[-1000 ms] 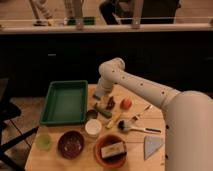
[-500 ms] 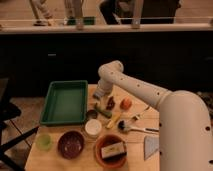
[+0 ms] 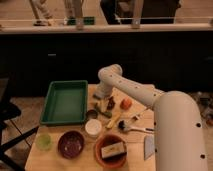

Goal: Place sponge in purple bowl

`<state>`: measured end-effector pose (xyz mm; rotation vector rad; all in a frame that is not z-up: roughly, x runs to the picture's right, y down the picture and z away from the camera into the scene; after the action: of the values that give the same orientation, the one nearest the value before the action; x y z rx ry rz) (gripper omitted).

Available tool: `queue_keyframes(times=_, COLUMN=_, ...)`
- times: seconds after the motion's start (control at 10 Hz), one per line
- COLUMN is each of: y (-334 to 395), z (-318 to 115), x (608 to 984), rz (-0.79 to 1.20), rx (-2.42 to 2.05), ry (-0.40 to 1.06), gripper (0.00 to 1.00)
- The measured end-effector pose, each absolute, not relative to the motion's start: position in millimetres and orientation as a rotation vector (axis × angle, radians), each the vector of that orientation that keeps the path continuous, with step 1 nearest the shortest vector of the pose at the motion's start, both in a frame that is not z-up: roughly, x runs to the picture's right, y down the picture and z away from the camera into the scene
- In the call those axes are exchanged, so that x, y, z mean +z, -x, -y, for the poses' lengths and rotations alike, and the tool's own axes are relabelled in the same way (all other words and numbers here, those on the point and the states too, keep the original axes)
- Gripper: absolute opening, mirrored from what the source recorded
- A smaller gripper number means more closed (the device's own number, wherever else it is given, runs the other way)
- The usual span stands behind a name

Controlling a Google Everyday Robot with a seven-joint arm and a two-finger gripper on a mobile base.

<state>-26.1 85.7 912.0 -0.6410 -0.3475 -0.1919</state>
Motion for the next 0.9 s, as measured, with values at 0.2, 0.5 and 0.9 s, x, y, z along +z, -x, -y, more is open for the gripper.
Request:
queue_keyframes(times=0.2, y=25, z=-88, x=915, rz=0.348, rx=-0.192, ry=0.64, gripper=0.8)
queue_keyframes(times=0.5, y=13, z=-67, x=899, rz=0.347, rx=-0.223, ry=0.625, gripper=0.8)
queue_keyframes(times=0.9, y=-6, z=-51, x=901, rz=0.352, rx=-0.267, ry=0.616, gripper=0.8)
